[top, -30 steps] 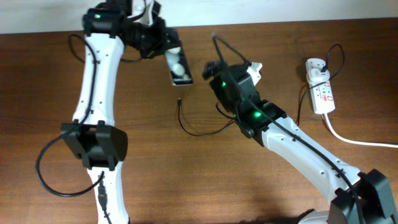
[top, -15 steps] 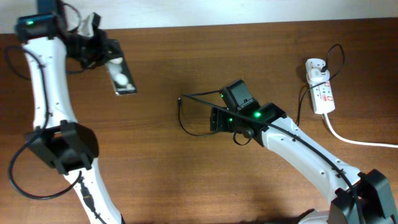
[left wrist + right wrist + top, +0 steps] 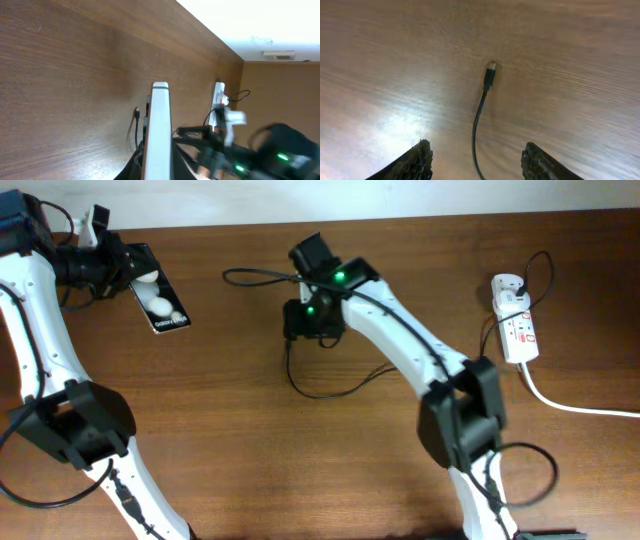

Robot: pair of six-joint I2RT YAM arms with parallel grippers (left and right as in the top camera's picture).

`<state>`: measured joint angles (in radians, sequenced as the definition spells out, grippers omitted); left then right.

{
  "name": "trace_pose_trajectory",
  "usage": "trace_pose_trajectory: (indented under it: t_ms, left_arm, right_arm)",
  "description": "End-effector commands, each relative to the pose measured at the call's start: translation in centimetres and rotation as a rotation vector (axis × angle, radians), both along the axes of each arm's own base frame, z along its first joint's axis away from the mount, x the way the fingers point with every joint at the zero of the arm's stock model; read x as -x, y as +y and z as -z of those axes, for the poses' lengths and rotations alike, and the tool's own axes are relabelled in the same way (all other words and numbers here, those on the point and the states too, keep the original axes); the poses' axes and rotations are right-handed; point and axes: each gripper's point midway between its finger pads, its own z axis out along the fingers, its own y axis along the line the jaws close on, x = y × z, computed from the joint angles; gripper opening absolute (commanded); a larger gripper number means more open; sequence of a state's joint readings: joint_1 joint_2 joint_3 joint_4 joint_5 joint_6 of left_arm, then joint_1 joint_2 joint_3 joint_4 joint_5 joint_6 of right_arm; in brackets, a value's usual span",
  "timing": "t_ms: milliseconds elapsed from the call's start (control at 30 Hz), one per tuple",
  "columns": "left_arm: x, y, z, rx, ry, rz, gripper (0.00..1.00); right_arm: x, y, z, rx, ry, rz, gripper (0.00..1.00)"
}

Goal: Plug charger to phone and switch on socket
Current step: 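Lower the right gripper and grasp the black cable's USB-C plug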

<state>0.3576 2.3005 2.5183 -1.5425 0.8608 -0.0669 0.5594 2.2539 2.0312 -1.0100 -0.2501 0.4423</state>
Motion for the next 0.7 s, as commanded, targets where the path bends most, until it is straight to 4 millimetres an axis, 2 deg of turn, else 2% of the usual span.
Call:
trace_pose_trajectory:
  t_ms: [0,167,400,567,667]
  left_arm:
    - [0.2,-0.5,-1.1,0.032,-0.028,0.018,0.0]
    - [0.3,-0.5,-1.1,0.035,-0.025,0.018,0.0]
    - [0.3,-0.5,-1.1,0.036,-0.023,0.018,0.0]
    - [0.3,-0.5,-1.1,0.036,-0.022,0.018,0.0]
    - [0.4,-0.6,-1.1,0.037,-0.018,0.018,0.0]
  right_arm:
    - [-0.2,1.7,2.5,-0.022,0.042,0.015,0.56]
    - [-1.3,2.5,4.6,-0.036,0.035,0.038,0.47]
    - [-0.7,2.8,8.7,0.01,0.092,0.078,0.36]
    - [-0.8,3.6,8.7,0.001,0.07,0.065,0.34]
    - [-0.1,4.1,9.6,0.013,0.084,0.053,0.3]
